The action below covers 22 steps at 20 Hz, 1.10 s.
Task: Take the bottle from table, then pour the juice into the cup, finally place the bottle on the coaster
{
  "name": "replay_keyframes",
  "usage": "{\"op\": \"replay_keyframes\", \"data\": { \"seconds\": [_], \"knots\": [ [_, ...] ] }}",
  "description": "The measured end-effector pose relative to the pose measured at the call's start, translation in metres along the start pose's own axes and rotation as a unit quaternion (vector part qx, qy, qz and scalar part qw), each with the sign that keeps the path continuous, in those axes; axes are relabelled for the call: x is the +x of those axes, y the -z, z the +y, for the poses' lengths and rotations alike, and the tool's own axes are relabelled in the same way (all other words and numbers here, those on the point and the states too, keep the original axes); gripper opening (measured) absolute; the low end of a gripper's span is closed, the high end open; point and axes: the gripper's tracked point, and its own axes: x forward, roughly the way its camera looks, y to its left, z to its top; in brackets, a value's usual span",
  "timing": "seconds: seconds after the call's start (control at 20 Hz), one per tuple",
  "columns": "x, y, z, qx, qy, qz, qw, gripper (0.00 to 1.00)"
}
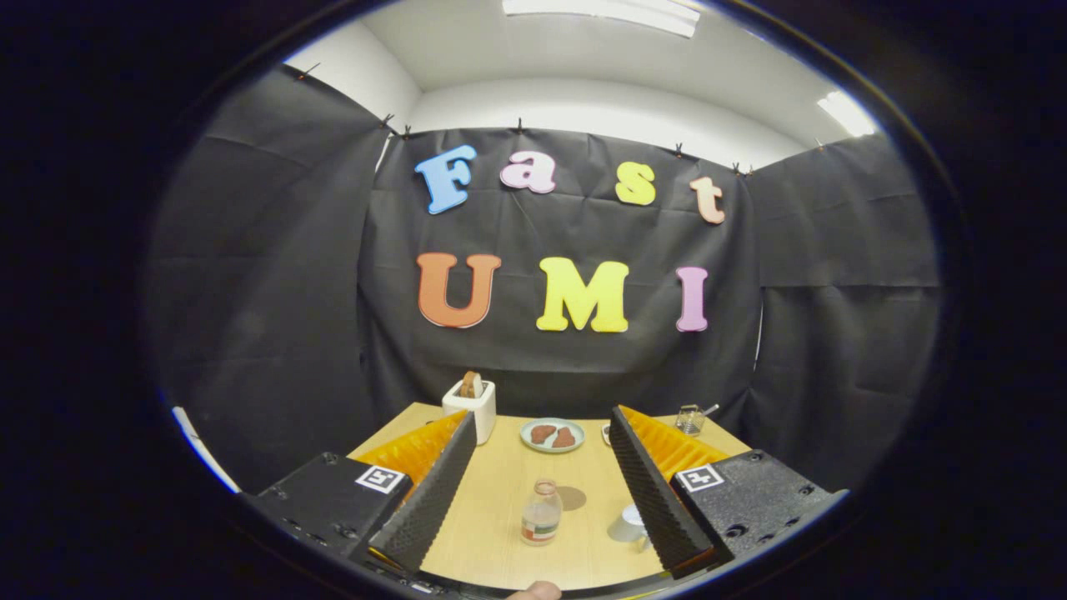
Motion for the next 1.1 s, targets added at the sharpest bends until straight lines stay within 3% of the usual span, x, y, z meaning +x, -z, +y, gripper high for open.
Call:
{"op": "replay_keyframes", "data": {
  "seconds": [0.25, 1.1],
  "knots": [
    [-0.004, -0.001, 0.006, 0.035, -0.005, -0.002, 0.999, 1.0],
    [-0.009, 0.024, -0.004, 0.034, 0.023, 0.006, 0.999, 1.0]
  ]
}}
